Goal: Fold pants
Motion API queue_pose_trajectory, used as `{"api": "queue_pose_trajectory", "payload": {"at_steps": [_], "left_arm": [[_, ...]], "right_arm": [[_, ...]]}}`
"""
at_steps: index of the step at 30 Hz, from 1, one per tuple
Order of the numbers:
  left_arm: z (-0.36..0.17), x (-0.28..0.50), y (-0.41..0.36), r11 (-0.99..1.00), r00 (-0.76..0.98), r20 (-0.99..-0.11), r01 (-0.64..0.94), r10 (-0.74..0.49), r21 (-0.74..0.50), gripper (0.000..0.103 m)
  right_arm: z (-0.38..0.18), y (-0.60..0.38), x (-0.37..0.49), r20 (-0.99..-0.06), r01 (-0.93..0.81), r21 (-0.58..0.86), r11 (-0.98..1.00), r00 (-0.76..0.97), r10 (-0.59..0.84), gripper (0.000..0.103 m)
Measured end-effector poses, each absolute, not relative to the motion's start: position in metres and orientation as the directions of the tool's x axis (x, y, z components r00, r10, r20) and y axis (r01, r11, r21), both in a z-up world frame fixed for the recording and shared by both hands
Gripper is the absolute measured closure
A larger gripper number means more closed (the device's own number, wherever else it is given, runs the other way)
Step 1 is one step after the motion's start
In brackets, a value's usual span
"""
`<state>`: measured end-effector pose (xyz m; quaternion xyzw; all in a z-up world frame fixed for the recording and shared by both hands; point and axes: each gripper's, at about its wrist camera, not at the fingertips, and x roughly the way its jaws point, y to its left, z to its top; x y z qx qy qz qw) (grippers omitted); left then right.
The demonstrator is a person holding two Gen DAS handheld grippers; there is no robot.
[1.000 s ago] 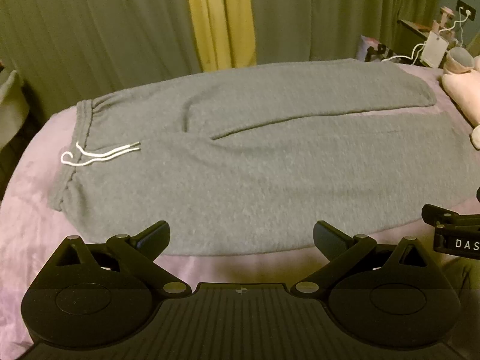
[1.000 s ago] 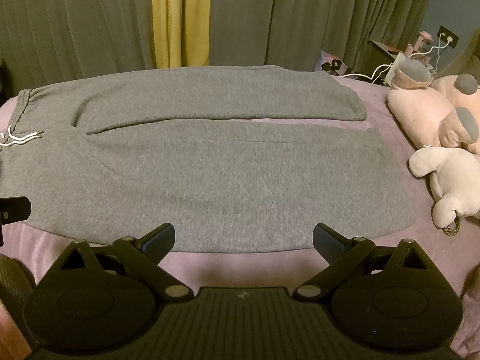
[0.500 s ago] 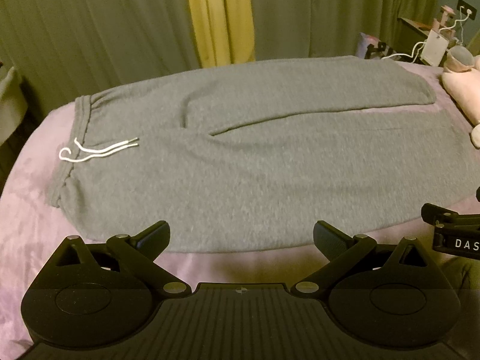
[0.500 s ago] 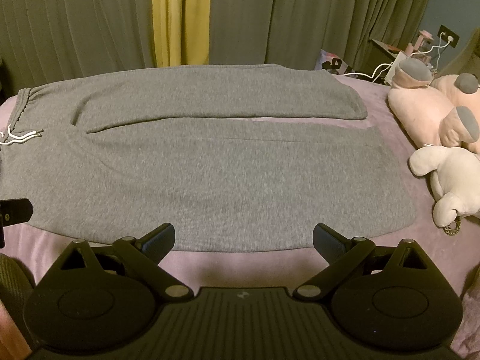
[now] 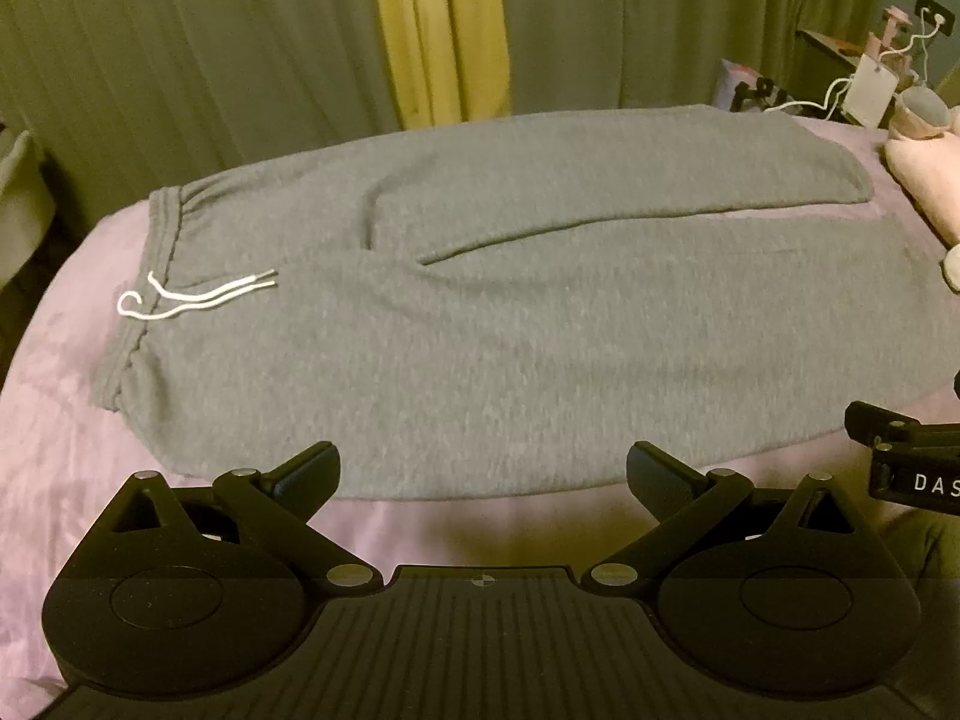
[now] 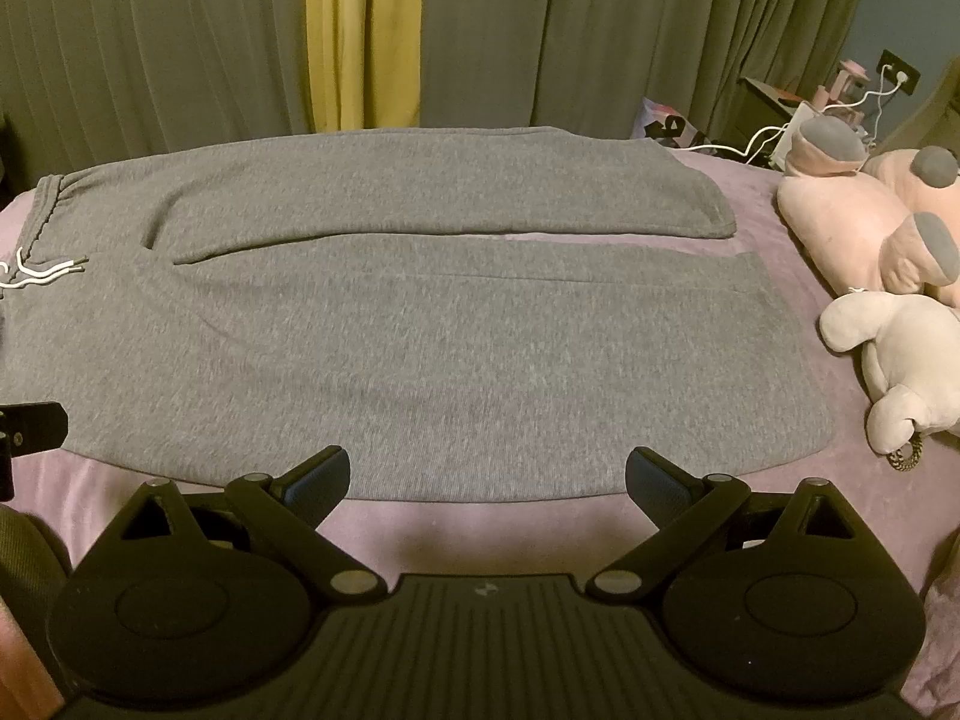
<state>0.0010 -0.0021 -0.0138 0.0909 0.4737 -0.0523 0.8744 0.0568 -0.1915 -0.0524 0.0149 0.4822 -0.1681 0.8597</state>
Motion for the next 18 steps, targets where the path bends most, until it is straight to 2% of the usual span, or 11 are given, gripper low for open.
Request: {"api": "queue_pose_trajectory", "payload": {"at_steps": [18], "left_arm": [[-0.0164, 0.005, -0.0005, 0.979, 0.529, -0.848, 0.173, -0.002, 0.106, 0.0]], "right_arm": [[-0.0518, -0.1933, 0.0588, -0.838, 0.299, -0.132, 0.945, 0.475, -0.268, 0.004]]}}
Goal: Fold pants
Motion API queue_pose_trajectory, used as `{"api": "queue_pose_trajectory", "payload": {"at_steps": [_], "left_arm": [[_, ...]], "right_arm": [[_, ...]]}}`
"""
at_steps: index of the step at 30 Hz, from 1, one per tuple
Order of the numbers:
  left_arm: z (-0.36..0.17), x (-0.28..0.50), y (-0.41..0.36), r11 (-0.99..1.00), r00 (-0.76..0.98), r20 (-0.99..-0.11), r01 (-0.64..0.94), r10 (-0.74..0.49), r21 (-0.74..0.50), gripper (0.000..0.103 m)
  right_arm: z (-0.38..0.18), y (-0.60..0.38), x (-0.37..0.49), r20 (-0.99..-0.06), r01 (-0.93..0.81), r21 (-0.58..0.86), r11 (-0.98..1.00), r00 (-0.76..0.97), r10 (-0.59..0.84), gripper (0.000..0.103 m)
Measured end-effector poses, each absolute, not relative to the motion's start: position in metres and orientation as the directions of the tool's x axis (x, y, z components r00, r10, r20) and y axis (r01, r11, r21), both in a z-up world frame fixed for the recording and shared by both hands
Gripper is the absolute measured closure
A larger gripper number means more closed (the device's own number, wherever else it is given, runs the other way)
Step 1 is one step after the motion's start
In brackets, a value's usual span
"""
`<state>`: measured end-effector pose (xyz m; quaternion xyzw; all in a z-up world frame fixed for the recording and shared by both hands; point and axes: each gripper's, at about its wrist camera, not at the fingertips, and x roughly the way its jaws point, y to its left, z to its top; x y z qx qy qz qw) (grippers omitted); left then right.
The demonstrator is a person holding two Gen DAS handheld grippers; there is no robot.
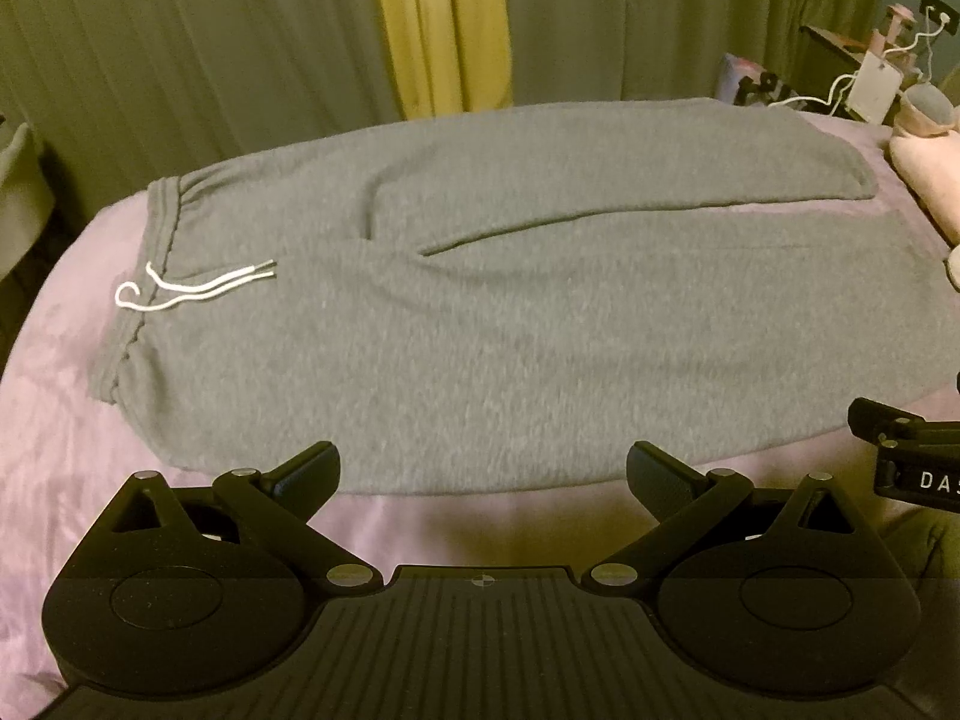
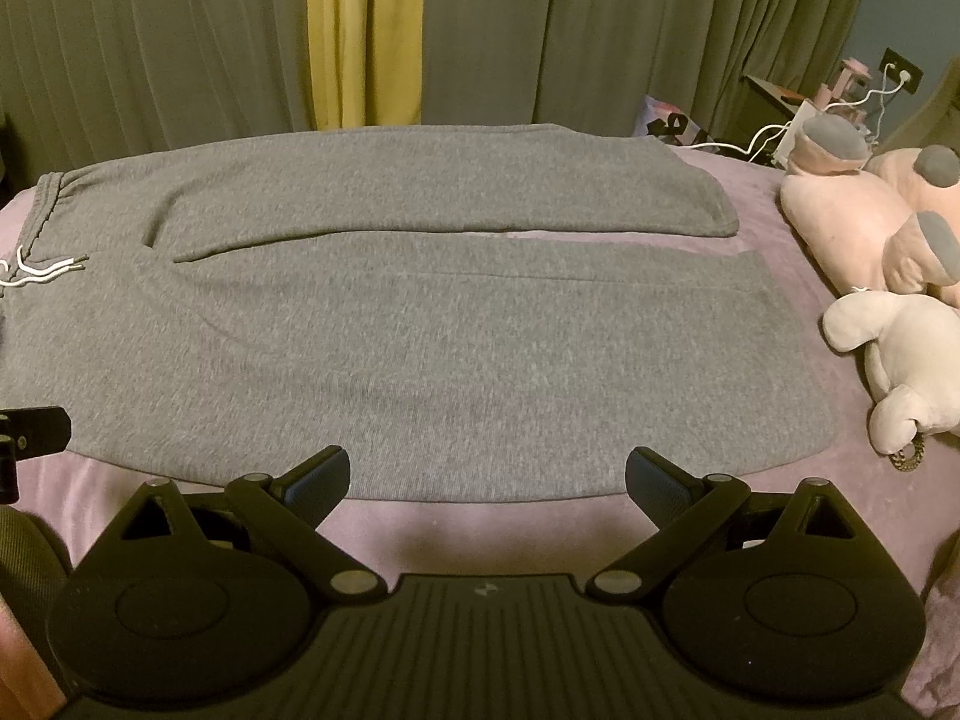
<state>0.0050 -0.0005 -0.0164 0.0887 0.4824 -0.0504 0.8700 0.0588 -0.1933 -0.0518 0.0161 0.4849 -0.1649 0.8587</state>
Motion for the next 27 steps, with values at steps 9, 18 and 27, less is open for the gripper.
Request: {"api": "queue_pose_trajectory", "payload": {"at_steps": [9, 18, 27], "left_arm": [[-0.0183, 0.0074, -0.001, 0.98, 0.521, -0.854, 0.17, 0.001, 0.105, 0.0], [-0.0198, 0.0103, 0.001, 0.981, 0.514, -0.858, 0.164, 0.001, 0.099, 0.0], [-0.0217, 0.0122, 0.0012, 0.982, 0.509, -0.861, 0.162, 0.003, 0.099, 0.0]], "right_arm": [[-0.0545, -0.1936, 0.0621, -0.843, 0.296, -0.13, 0.946, 0.47, -0.262, 0.004], [-0.056, -0.1952, 0.0642, -0.845, 0.297, -0.126, 0.947, 0.467, -0.258, 0.004], [-0.0573, -0.1953, 0.0661, -0.848, 0.297, -0.122, 0.947, 0.464, -0.255, 0.004]]}}
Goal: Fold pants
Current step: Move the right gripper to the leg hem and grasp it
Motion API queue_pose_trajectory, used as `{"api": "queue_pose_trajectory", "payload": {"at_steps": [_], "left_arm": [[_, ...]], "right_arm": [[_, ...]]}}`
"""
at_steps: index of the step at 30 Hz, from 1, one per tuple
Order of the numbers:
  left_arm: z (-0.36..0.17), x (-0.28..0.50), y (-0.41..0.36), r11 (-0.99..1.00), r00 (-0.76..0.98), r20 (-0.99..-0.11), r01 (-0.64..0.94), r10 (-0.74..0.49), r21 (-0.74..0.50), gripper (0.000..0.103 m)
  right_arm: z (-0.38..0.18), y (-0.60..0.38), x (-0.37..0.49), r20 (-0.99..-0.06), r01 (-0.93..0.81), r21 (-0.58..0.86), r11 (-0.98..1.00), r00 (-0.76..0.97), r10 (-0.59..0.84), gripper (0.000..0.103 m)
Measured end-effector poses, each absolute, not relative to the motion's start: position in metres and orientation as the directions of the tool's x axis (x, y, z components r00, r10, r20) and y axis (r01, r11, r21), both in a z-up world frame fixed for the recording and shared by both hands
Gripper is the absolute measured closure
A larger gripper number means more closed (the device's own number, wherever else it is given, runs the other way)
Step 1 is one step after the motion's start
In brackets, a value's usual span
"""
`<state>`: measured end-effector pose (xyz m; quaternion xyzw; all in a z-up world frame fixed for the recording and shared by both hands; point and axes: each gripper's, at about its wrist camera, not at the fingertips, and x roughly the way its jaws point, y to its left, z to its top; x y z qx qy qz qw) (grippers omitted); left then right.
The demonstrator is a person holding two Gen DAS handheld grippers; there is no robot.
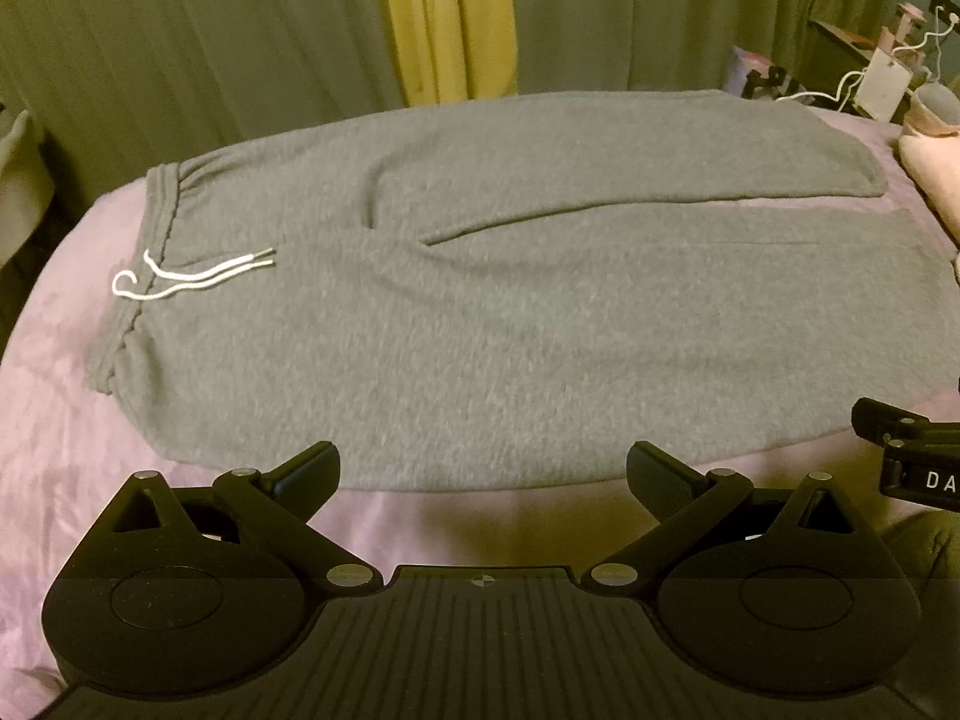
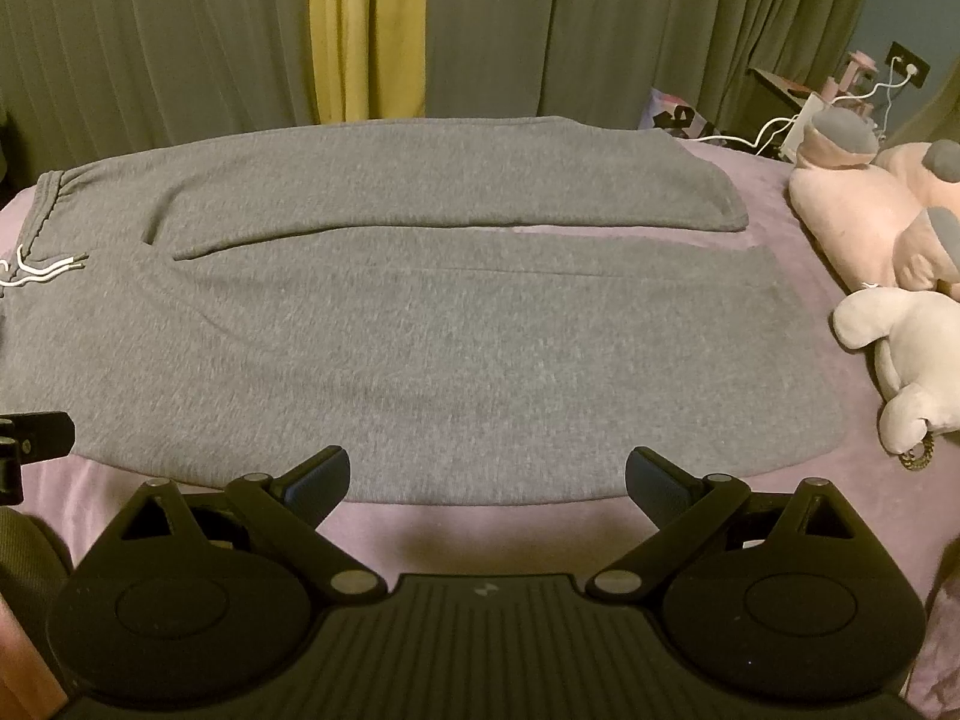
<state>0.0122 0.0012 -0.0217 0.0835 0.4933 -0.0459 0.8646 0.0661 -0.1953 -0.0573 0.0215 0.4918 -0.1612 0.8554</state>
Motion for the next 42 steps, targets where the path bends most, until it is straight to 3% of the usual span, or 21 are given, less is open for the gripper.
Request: {"api": "queue_pose_trajectory", "payload": {"at_steps": [33, 36, 40, 42], "left_arm": [[-0.033, 0.023, 0.009, 0.988, 0.495, -0.869, 0.138, -0.007, 0.071, 0.0], [-0.035, 0.026, 0.013, 0.993, 0.518, -0.855, 0.099, 0.009, 0.07, 0.0], [-0.042, 0.037, 0.022, 0.996, 0.541, -0.84, 0.041, 0.045, 0.079, 0.0], [-0.049, 0.046, 0.027, 0.996, 0.549, -0.833, 0.002, 0.07, 0.085, 0.0]], "right_arm": [[-0.07, -0.202, 0.077, -0.85, 0.291, -0.09, 0.953, 0.477, -0.226, 0.004], [-0.08, -0.215, 0.083, -0.867, 0.303, 0.009, 0.953, 0.478, -0.144, 0.005], [-0.119, -0.268, 0.097, -0.895, 0.436, 0.302, 0.848, 0.435, 0.095, 0.005], [-0.126, -0.286, 0.113, -0.893, 0.466, 0.317, 0.826, 0.441, 0.094, 0.005]]}}
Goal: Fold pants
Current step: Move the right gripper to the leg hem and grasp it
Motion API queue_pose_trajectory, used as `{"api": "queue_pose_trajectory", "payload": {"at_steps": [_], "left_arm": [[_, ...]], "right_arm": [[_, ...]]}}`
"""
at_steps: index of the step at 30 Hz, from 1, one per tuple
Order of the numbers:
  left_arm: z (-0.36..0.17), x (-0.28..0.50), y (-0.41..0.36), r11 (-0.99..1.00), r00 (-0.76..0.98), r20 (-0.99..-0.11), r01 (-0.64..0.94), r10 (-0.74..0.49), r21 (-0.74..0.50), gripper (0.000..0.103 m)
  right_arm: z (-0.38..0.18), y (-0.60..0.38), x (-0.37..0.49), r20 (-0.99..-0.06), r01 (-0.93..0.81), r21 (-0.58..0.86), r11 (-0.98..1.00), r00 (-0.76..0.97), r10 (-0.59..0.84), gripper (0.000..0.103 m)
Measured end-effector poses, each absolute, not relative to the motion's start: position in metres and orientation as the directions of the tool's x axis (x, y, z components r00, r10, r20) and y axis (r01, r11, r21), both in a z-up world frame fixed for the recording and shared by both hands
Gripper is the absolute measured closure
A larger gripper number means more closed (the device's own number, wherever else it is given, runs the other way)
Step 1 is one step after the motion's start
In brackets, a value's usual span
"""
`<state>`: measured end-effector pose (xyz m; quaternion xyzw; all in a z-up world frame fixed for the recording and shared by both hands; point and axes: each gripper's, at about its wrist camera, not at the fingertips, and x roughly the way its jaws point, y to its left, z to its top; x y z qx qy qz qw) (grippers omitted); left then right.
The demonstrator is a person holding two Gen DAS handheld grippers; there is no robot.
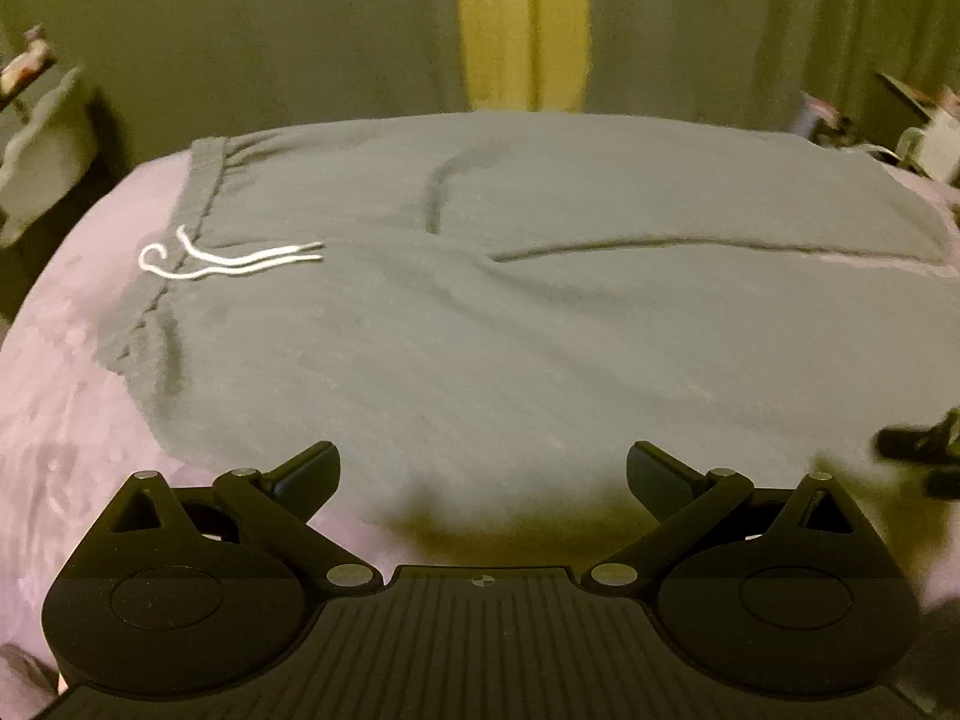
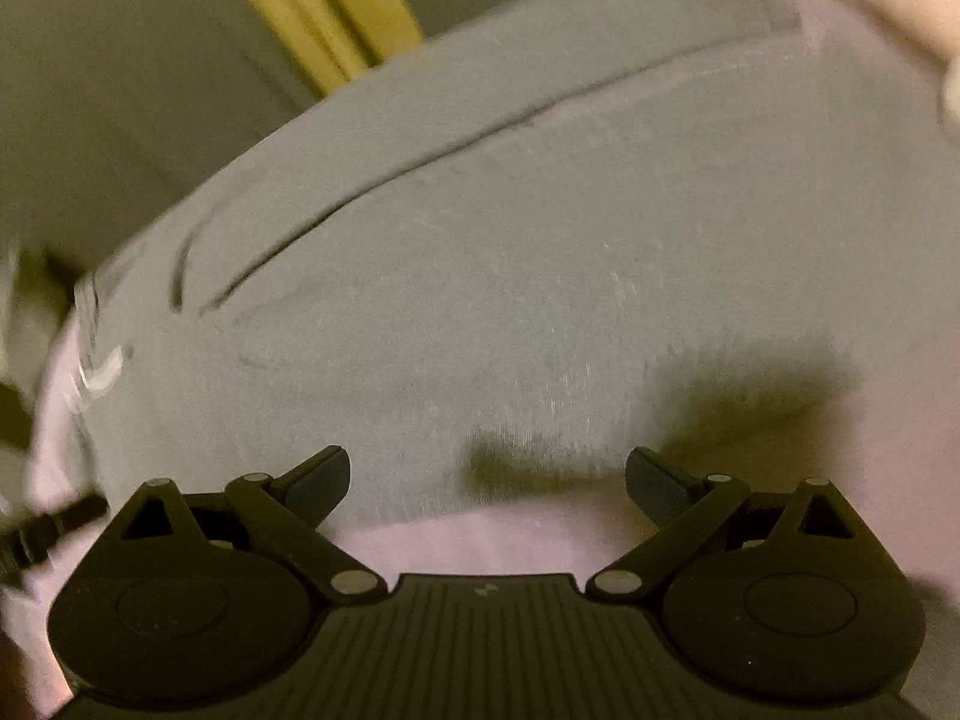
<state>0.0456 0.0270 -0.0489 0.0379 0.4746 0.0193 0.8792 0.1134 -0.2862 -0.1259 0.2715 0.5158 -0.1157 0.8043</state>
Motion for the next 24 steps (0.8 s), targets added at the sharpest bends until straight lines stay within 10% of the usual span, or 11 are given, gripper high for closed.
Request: {"api": "queue_pose_trajectory", "payload": {"at_steps": [14, 24], "left_arm": [[-0.13, 0.101, 0.087, 0.935, 0.684, -0.666, -0.35, 0.297, 0.058, 0.0], [-0.165, 0.127, 0.084, 0.948, 0.581, -0.767, -0.297, 0.272, 0.112, 0.0]], "right_arm": [[-0.153, -0.408, 0.415, -0.835, 0.708, 0.333, 0.623, 0.528, -0.154, 0.005], [-0.204, -0.463, 0.512, -0.857, 0.851, 0.219, 0.477, 0.402, -0.324, 0.005]]}}
